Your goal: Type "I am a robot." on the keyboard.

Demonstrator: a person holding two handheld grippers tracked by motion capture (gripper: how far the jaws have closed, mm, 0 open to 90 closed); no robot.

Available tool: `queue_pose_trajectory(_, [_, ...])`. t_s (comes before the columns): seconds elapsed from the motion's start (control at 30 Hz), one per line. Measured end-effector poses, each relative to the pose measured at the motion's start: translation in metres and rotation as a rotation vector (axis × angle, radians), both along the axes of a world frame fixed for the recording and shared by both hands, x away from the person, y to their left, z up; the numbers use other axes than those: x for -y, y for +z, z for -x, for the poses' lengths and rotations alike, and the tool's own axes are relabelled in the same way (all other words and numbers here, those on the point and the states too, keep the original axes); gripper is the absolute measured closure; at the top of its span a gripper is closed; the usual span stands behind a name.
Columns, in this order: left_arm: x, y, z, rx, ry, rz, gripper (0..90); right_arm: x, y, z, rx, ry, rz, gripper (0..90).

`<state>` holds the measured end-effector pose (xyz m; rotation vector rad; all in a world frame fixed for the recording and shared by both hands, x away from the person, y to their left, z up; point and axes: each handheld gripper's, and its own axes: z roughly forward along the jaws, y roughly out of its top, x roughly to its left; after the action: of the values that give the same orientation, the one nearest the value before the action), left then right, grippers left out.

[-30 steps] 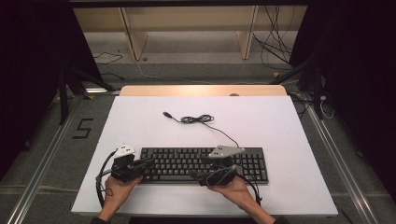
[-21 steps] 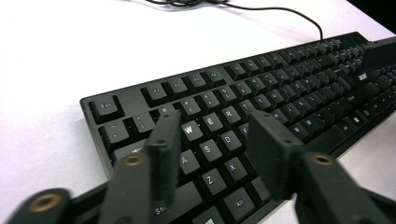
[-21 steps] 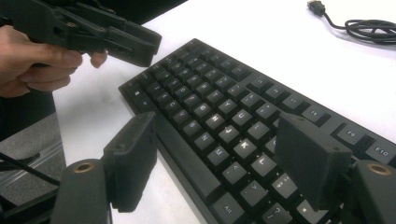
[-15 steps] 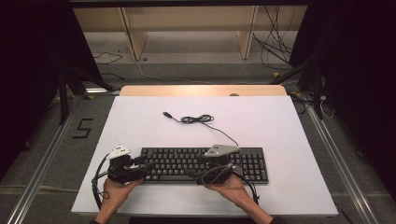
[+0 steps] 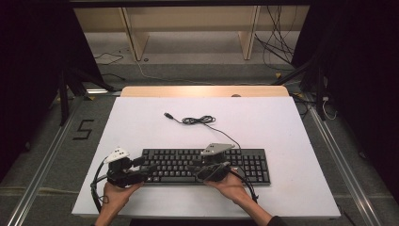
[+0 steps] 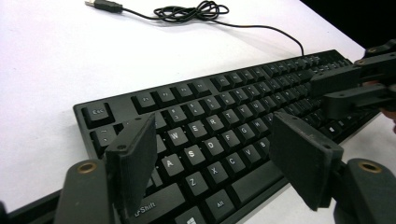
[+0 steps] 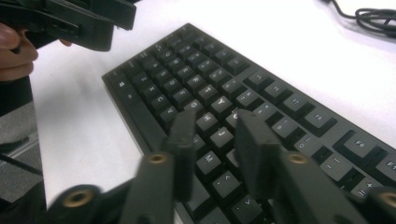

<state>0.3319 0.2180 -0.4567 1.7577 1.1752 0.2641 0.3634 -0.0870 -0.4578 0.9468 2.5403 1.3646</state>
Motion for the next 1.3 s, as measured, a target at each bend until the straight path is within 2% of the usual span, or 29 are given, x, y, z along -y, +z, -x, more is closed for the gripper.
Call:
queue_pose_trajectory(0.17, [0.002, 0.0, 0.001, 0.007, -0.01, 0.004, 30.0, -0.004, -0.003, -0.002, -0.007, 0.011, 0.021, 80.2])
queue_pose_trajectory(0.6, [0.004, 0.0, 0.005, 0.013, -0.024, 0.009, 28.8, -0.012, -0.008, -0.003, -0.015, 0.028, 0.058, 90.0])
queue_pose_trajectory(1.3, [0.003, 0.0, 0.006, 0.018, -0.02, 0.018, 27.0, -0.019, -0.015, -0.004, -0.036, 0.035, 0.096, 90.0])
